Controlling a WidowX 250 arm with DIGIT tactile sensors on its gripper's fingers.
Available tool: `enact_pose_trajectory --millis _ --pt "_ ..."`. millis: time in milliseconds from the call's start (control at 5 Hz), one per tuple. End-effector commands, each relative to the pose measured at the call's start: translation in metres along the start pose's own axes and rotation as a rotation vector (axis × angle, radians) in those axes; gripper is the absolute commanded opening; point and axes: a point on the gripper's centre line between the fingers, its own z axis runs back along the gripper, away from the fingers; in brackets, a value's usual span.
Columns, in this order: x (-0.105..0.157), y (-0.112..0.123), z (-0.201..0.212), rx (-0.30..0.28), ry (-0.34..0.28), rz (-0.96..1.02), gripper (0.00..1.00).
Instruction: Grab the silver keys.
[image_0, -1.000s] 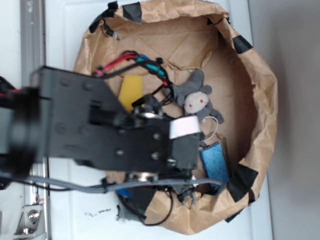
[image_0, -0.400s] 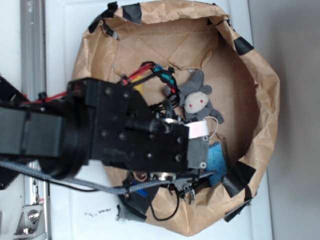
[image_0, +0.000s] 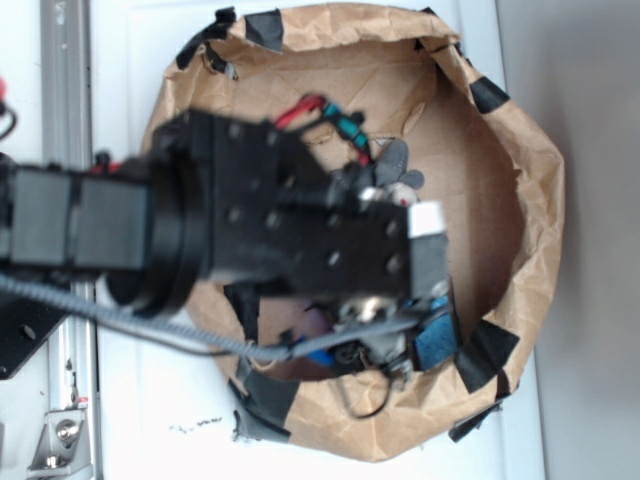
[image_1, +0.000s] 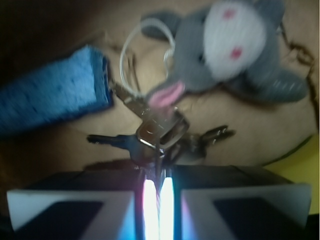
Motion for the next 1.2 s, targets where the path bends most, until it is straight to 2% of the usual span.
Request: enact_pose_trajectory --millis 0,200,400,600,1000 --pt "0.045 0.052 0.117 -0.079 -0.128 0.143 0.00" --pt "0.039 0.058 0.143 -0.065 -0.159 0.101 0.00" --pt "0.029 0.057 0.132 -0.026 -0.198 0.039 0.00" --pt "0.006 0.052 0.129 -0.019 -0.219 -0.051 0.00" --pt "-0.003 0.040 0.120 0.000 -0.247 -0.051 0.00"
